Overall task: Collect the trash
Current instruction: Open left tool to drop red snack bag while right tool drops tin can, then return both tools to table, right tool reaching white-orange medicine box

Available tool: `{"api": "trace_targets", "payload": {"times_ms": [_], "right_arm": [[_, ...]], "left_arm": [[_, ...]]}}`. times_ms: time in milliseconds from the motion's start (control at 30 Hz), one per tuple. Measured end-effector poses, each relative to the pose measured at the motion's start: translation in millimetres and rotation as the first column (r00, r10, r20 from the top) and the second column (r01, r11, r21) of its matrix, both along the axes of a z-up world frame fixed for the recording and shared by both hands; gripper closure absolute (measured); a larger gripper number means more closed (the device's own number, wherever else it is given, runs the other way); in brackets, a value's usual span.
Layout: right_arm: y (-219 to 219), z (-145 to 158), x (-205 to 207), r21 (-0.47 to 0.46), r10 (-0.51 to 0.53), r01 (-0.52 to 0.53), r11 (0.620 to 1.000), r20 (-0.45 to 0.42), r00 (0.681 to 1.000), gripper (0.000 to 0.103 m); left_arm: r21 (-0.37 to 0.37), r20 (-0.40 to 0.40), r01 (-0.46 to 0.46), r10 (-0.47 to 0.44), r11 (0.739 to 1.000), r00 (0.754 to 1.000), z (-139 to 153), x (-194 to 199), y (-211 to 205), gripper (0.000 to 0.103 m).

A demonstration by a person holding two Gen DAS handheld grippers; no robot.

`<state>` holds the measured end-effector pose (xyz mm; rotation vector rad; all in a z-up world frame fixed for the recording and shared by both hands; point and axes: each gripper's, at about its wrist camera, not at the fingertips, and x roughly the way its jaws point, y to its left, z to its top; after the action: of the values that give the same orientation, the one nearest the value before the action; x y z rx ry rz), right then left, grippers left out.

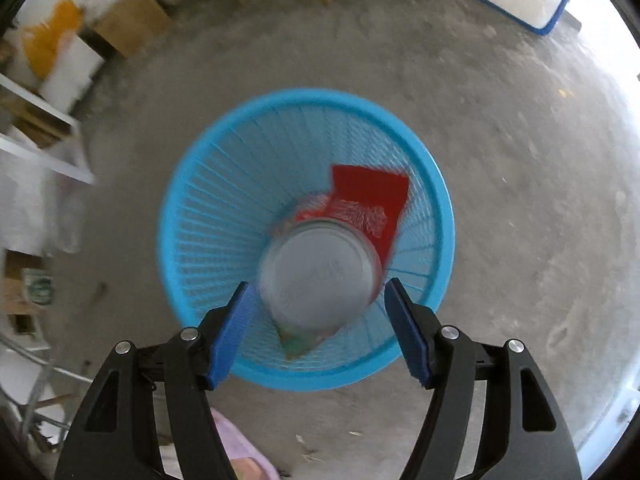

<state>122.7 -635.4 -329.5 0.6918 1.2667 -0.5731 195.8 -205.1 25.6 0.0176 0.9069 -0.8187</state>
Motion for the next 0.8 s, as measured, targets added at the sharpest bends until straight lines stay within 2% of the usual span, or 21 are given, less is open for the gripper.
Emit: {"api": "trace_targets", "payload": {"times_ms": [200, 400, 567, 633, 800], "right_arm": [[1, 13, -17, 0.005, -0.044, 0.044, 0.999, 0.041, 0.998, 0.037], [10, 57, -43, -0.030, -0.045, 0.049, 0.998, 0.123, 0.991, 0.037], [39, 110, -63, -0.061, 0.003, 0.010, 0.998, 0.212, 0.977, 0.036], [56, 135, -69, -0.084, 0.039, -0.018, 0.996, 0.256, 0.966, 0.030], [106, 197, -75, -0.153, 0.164, -0.115, 0.982, 0.367, 0.916, 0.023]], "left_arm": [[-0.009, 0.051, -0.108, 0.109, 0.994, 0.993, 2, -17, 69, 0.020], [-0.048, 0.072, -0.183, 0.186, 0.982, 0.980, 1, -29, 112, 0.017], [-0.103, 0.063, -0.236, 0.243, 0.966, 0.968, -2, -41, 150, 0.013], [-0.110, 0.060, -0.256, 0.264, 0.960, 0.963, -6, -45, 166, 0.013], [-0.129, 0.063, -0.337, 0.346, 0.933, 0.936, -12, -65, 221, 0.013]]}}
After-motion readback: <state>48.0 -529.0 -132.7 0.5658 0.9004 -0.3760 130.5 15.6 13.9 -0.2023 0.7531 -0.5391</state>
